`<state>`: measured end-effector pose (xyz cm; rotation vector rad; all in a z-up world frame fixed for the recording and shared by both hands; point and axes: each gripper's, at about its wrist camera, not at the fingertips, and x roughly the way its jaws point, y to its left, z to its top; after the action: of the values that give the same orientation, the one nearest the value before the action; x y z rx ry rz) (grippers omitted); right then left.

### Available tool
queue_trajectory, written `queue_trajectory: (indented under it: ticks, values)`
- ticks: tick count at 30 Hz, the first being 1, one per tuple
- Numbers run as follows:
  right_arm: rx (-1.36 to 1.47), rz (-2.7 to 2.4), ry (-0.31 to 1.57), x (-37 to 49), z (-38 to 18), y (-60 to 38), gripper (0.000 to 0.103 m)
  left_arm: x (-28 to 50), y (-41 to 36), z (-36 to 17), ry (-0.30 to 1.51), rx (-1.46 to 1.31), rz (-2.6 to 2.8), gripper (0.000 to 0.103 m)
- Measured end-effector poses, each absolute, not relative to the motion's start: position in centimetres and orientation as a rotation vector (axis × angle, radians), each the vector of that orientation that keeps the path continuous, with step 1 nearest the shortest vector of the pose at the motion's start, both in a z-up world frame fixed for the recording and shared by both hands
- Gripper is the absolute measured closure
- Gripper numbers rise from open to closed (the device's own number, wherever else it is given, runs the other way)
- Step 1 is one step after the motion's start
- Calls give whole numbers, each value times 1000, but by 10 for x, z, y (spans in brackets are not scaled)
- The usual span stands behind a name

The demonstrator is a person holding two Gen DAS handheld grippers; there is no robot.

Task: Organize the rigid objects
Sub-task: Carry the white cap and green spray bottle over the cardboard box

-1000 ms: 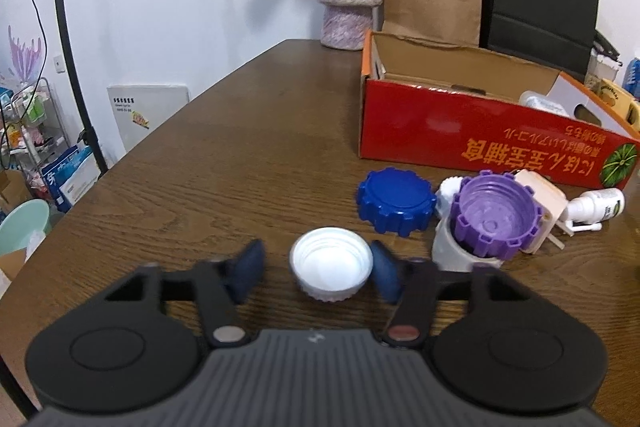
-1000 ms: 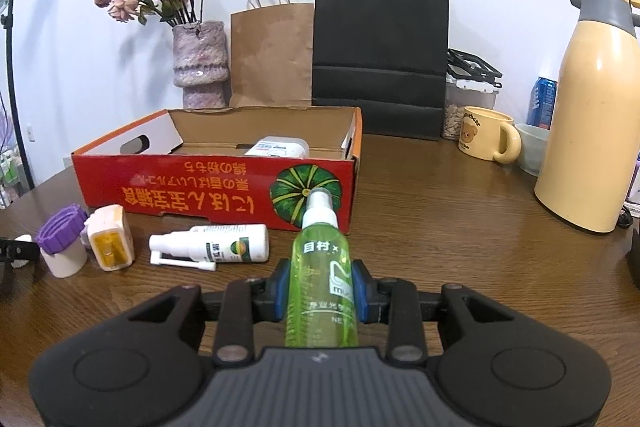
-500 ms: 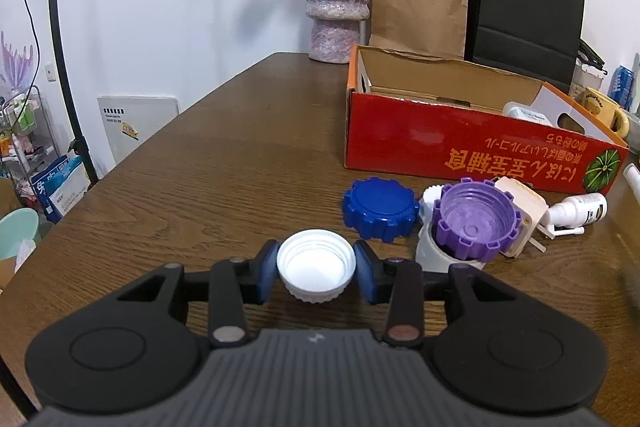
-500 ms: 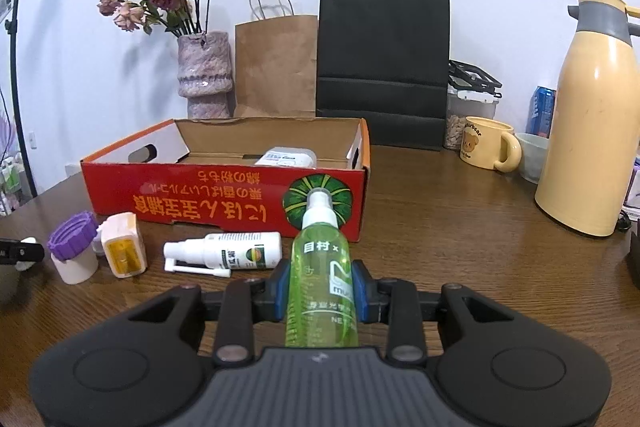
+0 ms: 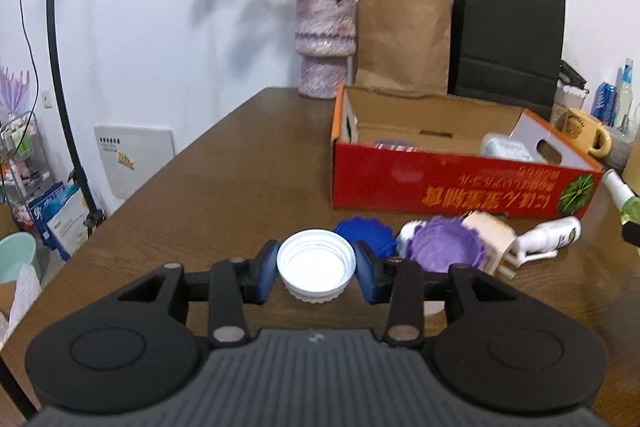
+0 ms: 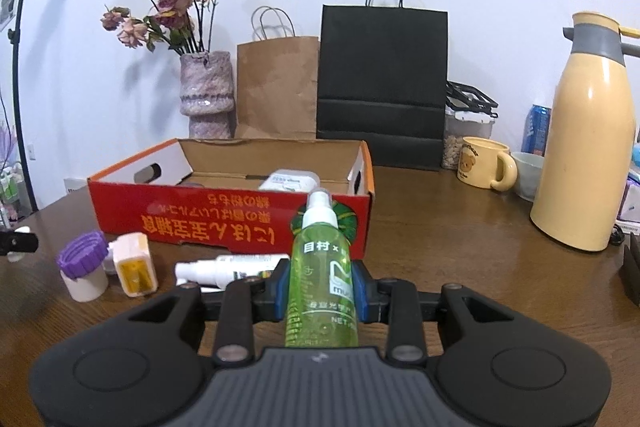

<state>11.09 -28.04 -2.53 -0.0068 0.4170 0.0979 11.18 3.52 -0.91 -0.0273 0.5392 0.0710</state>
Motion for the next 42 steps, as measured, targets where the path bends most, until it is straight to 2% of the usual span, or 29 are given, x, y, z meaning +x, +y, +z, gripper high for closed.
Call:
queue_trajectory:
  ticks: [20,42]
  values:
    - [8,169,333,139,20,-249,73,141,-10,45,421,14,11,61]
    - [31,165,317,199,36,-229,73,205,-44,64,386,-5,-8,61]
